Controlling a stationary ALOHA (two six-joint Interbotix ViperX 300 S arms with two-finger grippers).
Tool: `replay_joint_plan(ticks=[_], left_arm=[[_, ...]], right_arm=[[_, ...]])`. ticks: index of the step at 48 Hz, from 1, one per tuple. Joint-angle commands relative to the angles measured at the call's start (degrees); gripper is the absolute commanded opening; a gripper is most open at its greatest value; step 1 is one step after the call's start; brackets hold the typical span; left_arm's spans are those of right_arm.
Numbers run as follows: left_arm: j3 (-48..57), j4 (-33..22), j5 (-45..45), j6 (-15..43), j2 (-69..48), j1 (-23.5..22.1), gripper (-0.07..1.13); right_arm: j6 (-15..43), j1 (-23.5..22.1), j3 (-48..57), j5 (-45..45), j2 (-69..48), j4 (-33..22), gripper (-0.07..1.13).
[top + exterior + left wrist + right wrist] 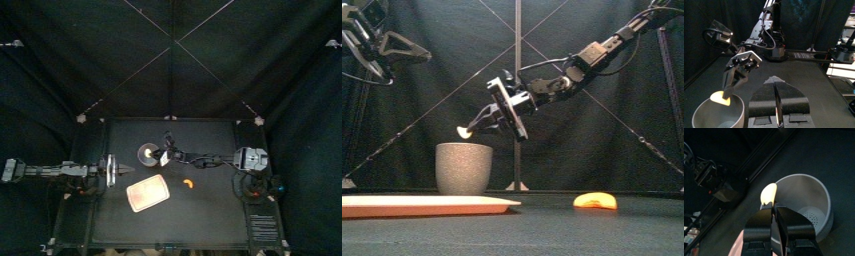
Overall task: Pick the chip then place it in the grey bowl
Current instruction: Drop chip in the grey bowl and return to neutral
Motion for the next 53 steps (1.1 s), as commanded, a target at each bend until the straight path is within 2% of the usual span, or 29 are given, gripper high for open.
replay_joint_plan(ticks=[1,5,12,16,26,33,48,53], left_arm=[[-0.7,-0.1,-0.2,0.0,0.2,0.1,0.0],[-0.6,-0.1,-0.2,-0.1,0.2,0.0,0.0],[-0.4,-0.1,-0.2,-0.1,0.2,0.1,0.0],[-0.4,-0.1,-0.2,-0.2,0.2,0.1,0.0],[-0.4,-0.1,-0.3,-0.2,0.2,0.1,0.0],[0.0,-0.1,-0.2,-0.2,0.2,0.1,0.0],[1.2,0.0,-0.1,0.1,0.2,0.2,0.0],[1.7,0.0,-0.2,0.1,0.2,1.0,0.0]], right_arm=[[0.0,-0.4,-2.6,1.7,-0.4,-1.6,0.43],[-0.2,-0.4,-3.2,2.8,-0.3,-2.3,0.48],[-0.1,-0.6,-3.0,3.7,-0.3,-2.7,0.65],[-0.3,-0.6,-2.6,3.7,-0.6,-2.7,0.7],[-0.9,-1.0,-1.1,2.0,-2.5,-3.2,0.7],[-0.9,-1.4,3.3,-1.6,-7.6,-6.7,0.7],[-0.8,-1.0,22.4,-14.2,-23.8,-12.4,0.7],[-1.0,0.4,28.5,-16.6,-27.9,-13.6,0.7]])
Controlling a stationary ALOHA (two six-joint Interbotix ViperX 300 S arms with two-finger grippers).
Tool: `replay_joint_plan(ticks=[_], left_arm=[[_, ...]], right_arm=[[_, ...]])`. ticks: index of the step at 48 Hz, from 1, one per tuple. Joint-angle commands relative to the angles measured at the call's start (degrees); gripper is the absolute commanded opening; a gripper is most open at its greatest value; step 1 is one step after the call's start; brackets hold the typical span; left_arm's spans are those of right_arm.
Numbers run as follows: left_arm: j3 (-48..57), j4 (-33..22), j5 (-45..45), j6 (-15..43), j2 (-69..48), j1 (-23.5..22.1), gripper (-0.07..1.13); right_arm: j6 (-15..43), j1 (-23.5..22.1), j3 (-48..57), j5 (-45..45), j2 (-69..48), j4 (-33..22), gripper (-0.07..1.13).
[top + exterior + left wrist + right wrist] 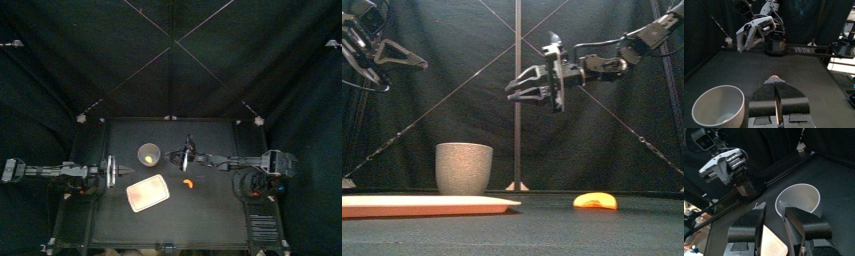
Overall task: Pick the chip then place it in the grey bowl
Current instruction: Drop chip in the grey bowl and return to neutral
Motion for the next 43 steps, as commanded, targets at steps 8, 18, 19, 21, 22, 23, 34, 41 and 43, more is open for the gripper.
replay_joint_plan(ticks=[8,18,19,21,22,23,34,41,43], left_arm=[[-0.3,-0.3,-0.2,-0.4,0.2,1.0,0.0],[0.6,-0.7,-0.2,-0.2,0.2,1.7,0.0],[0.7,-0.7,-0.2,-0.2,0.2,1.7,0.0],[1.1,-0.8,-0.2,-0.3,0.2,1.8,0.0],[1.2,-0.9,-0.2,-0.3,0.2,1.8,0.0],[1.5,-0.9,-0.2,-0.3,0.2,1.8,0.0],[1.8,-1.5,-1.5,0.0,0.2,2.2,0.0],[1.5,-1.6,-1.7,0.0,0.2,2.3,0.0],[1.6,-1.6,-1.7,0.0,0.2,2.4,0.0]], right_arm=[[-0.3,4.1,12.7,-2.8,-12.0,-5.4,0.7],[0.5,5.6,19.3,-2.6,-18.1,-13.2,0.7],[0.5,5.7,19.7,-2.7,-18.5,-13.3,0.7],[0.5,6.0,20.2,-2.6,-19.4,-13.4,0.7],[0.5,6.0,20.4,-2.6,-19.7,-13.3,0.7],[0.5,6.0,20.5,-2.6,-20.0,-13.2,0.7],[0.3,6.2,20.2,-2.6,-20.9,-11.8,0.7],[0.4,6.2,20.0,-2.6,-20.2,-11.3,0.7],[0.5,6.2,20.0,-2.6,-20.1,-11.0,0.7]])
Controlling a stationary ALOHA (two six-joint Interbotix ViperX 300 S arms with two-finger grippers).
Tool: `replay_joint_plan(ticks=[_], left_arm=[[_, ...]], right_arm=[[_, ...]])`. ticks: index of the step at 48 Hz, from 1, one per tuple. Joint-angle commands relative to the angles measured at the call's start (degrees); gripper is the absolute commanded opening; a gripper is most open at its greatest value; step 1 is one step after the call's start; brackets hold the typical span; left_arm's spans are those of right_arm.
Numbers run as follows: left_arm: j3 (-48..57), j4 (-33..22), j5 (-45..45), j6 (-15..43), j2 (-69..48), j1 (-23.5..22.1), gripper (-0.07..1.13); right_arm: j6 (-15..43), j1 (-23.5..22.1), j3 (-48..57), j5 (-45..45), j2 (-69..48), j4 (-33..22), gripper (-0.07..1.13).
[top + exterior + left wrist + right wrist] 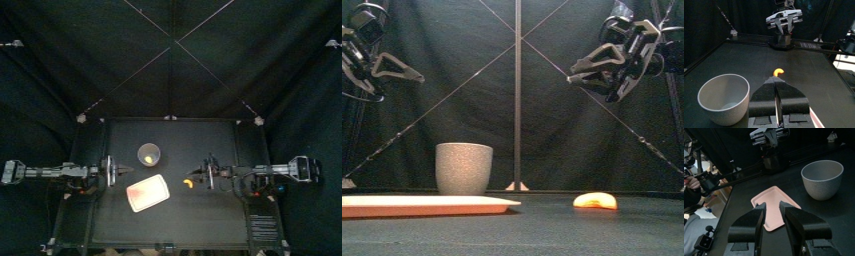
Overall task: Pick the chip then place it in the grey bowl
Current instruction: Drop chip in the grey bowl and return to neutral
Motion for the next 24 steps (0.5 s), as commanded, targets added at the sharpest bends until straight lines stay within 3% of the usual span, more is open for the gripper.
replay_joint_plan(ticks=[1,14,24], left_arm=[[-1.1,-0.2,-0.6,0.1,0.2,0.3,0.0],[-1.2,0.9,-1.5,0.1,0.2,-0.1,0.0],[-0.4,1.3,-7.1,0.2,0.2,-0.3,0.0]], right_arm=[[0.0,0.4,-1.1,-0.3,0.0,0.7,0.7],[-0.6,0.6,-1.2,-0.4,0.2,0.5,0.7],[-0.7,0.7,-2.0,-1.1,1.2,0.5,0.7]])
